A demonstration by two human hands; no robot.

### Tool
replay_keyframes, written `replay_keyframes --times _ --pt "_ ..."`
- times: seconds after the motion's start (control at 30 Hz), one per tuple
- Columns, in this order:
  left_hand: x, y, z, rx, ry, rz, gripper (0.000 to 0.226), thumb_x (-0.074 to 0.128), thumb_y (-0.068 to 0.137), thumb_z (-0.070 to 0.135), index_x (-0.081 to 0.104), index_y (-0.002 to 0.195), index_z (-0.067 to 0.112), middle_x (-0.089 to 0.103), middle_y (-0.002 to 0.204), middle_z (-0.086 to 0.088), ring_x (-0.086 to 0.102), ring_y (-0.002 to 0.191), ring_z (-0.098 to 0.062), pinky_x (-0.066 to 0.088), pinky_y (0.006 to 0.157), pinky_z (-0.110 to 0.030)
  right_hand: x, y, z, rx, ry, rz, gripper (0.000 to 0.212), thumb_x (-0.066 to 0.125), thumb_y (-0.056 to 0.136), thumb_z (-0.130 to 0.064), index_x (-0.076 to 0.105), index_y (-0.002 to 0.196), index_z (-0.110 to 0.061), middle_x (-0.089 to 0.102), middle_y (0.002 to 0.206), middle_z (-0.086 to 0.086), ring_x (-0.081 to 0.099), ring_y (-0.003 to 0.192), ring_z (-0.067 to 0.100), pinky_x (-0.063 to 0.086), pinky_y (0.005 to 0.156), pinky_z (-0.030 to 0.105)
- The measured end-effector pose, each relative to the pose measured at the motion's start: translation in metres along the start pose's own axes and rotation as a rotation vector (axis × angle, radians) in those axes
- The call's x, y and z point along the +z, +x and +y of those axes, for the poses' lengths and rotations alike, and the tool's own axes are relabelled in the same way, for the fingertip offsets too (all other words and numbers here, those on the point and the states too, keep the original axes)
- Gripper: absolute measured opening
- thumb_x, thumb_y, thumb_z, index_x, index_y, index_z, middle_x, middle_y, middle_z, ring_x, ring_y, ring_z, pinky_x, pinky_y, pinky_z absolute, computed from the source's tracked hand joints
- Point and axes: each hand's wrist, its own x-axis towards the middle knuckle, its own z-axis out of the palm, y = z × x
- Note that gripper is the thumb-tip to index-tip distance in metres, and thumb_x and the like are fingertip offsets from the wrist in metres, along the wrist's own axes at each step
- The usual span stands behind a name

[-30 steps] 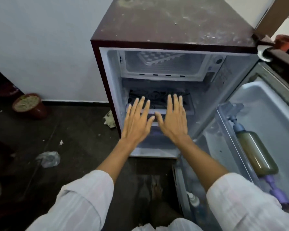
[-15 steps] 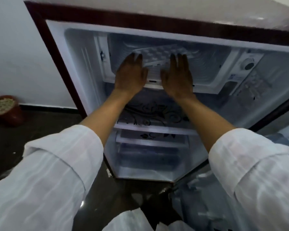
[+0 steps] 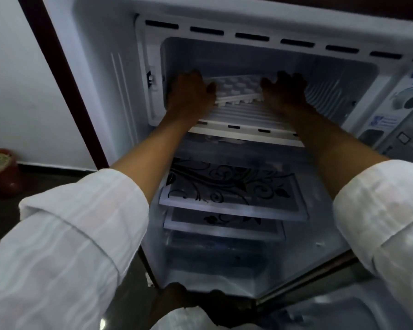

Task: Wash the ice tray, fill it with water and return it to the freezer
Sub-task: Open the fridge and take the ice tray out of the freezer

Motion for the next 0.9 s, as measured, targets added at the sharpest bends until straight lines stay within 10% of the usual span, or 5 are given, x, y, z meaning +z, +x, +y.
replay_keyframes --times 0.13,0.5,0.67,0.9 --pt "0.002 0.000 0.005 -0.019 -0.049 -0.006 0.052 0.048 0.102 0.041 0.048 0.138 0.004 0.048 0.142 -0.019 0.049 0.129 -0.033 0.043 0.099 -0.034 -0.002 0.012 0.010 -0.006 -0.049 0.005 0.066 0.035 0.103 -0.047 0.028 0.152 -0.005 0.031 0.156 0.019 0.029 0.143 0.036 0.016 0.120 0.040" --pt "-0.017 -0.020 0.014 -0.172 -0.354 0.062 0.021 0.041 0.099 0.005 0.058 0.112 0.002 0.061 0.116 -0.015 0.058 0.111 -0.027 0.037 0.069 -0.017 -0.031 -0.006 0.015 0.199 0.266 0.052 0.043 0.053 0.097 -0.027 0.053 0.133 -0.003 0.057 0.135 0.015 0.056 0.121 0.029 0.046 0.093 0.027" --pt "-0.034 -0.044 0.018 -0.245 -0.400 0.091 0.038 0.037 0.096 -0.003 0.032 0.066 0.020 0.043 0.074 0.006 0.046 0.070 -0.009 0.034 0.052 -0.009 -0.048 -0.039 0.006 0.286 0.478 -0.006 0.039 0.052 0.097 -0.026 0.058 0.130 -0.006 0.063 0.125 0.007 0.061 0.110 0.023 0.049 0.082 0.024" --pt "-0.064 -0.099 0.017 -0.271 -0.394 0.057 0.038 0.038 0.092 -0.011 0.052 0.065 0.011 0.061 0.085 0.000 0.049 0.062 -0.006 0.035 0.049 0.001 -0.062 -0.093 0.008 0.395 0.727 0.035 0.022 0.051 0.088 -0.027 0.054 0.067 -0.023 0.061 0.077 -0.002 0.056 0.079 0.018 0.048 0.071 0.032"
